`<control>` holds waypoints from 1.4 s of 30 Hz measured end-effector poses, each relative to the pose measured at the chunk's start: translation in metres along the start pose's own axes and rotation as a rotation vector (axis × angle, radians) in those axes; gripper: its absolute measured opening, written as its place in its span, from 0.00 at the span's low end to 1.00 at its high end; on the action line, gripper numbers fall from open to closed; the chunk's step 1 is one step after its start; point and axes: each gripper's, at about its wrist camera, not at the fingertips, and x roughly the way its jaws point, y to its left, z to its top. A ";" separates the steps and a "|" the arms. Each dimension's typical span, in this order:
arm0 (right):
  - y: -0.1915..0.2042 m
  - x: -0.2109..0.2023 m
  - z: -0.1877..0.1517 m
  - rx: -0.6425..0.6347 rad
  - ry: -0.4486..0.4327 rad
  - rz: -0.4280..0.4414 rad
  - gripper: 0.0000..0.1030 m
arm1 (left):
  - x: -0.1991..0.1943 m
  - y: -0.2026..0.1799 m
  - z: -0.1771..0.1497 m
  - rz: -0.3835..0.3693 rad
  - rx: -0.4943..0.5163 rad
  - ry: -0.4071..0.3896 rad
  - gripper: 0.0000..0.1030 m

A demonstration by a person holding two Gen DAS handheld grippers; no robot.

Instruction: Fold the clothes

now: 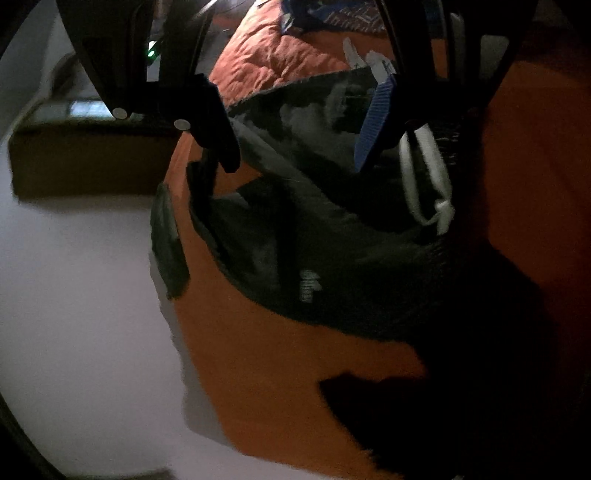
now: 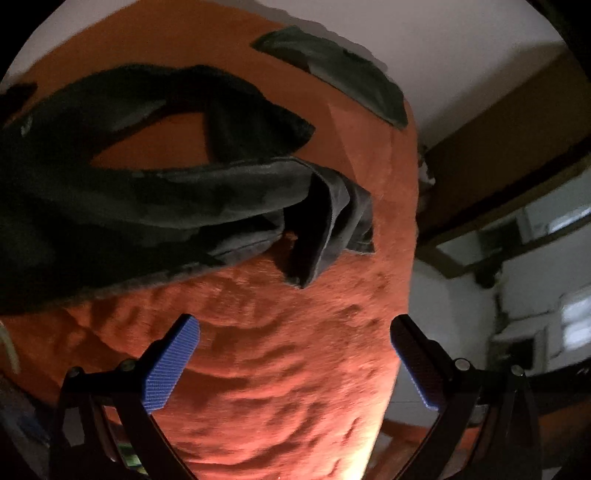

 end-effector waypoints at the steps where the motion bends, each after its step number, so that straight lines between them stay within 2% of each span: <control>1: -0.002 -0.009 0.001 0.029 -0.013 0.018 1.00 | -0.008 -0.016 -0.003 0.021 0.039 -0.005 0.65; 6: -0.022 -0.059 0.008 0.256 -0.066 0.151 1.00 | -0.063 -0.089 -0.038 0.191 0.263 -0.080 0.67; 7: -0.022 -0.069 0.009 0.284 -0.064 0.161 1.00 | -0.073 -0.104 -0.049 0.245 0.312 -0.094 0.68; 9: -0.018 -0.090 0.011 0.317 -0.052 0.159 1.00 | -0.088 -0.109 -0.077 0.345 0.359 -0.100 0.72; 12: 0.002 -0.128 0.011 0.259 -0.107 0.202 1.00 | -0.088 -0.132 -0.100 0.510 0.434 -0.094 0.72; 14: 0.015 -0.149 0.008 0.228 -0.145 0.225 1.00 | -0.076 -0.142 -0.116 0.551 0.494 -0.073 0.72; 17: 0.031 -0.173 0.001 0.201 -0.166 0.285 1.00 | -0.076 -0.139 -0.142 0.564 0.585 -0.006 0.72; 21: 0.039 -0.182 -0.014 0.247 -0.156 0.385 1.00 | -0.084 -0.120 -0.185 0.582 0.669 0.006 0.72; 23: 0.039 -0.181 -0.021 0.276 -0.145 0.395 1.00 | -0.087 -0.105 -0.207 0.568 0.701 0.015 0.72; 26: 0.038 -0.177 -0.030 0.281 -0.122 0.348 1.00 | -0.094 -0.089 -0.228 0.512 0.713 0.028 0.72; 30: 0.032 -0.171 -0.044 0.294 -0.113 0.281 1.00 | -0.074 -0.045 -0.233 0.370 0.601 0.095 0.73; 33: 0.029 -0.170 -0.063 0.319 -0.143 0.267 1.00 | -0.028 -0.024 -0.221 0.401 0.537 0.176 0.73; 34: 0.029 -0.169 -0.071 0.324 -0.155 0.273 1.00 | -0.017 -0.014 -0.218 0.417 0.521 0.181 0.73; 36: 0.029 -0.164 -0.084 0.346 -0.180 0.289 1.00 | 0.001 -0.012 -0.208 0.423 0.512 0.158 0.73; 38: 0.029 -0.153 -0.091 0.389 -0.187 0.310 1.00 | 0.000 -0.007 -0.209 0.396 0.518 0.123 0.73; 40: 0.031 -0.142 -0.093 0.386 -0.180 0.322 1.00 | -0.011 -0.007 -0.214 0.355 0.530 0.078 0.73; 42: 0.032 -0.135 -0.096 0.353 -0.199 0.314 1.00 | -0.034 -0.005 -0.225 0.309 0.578 -0.001 0.73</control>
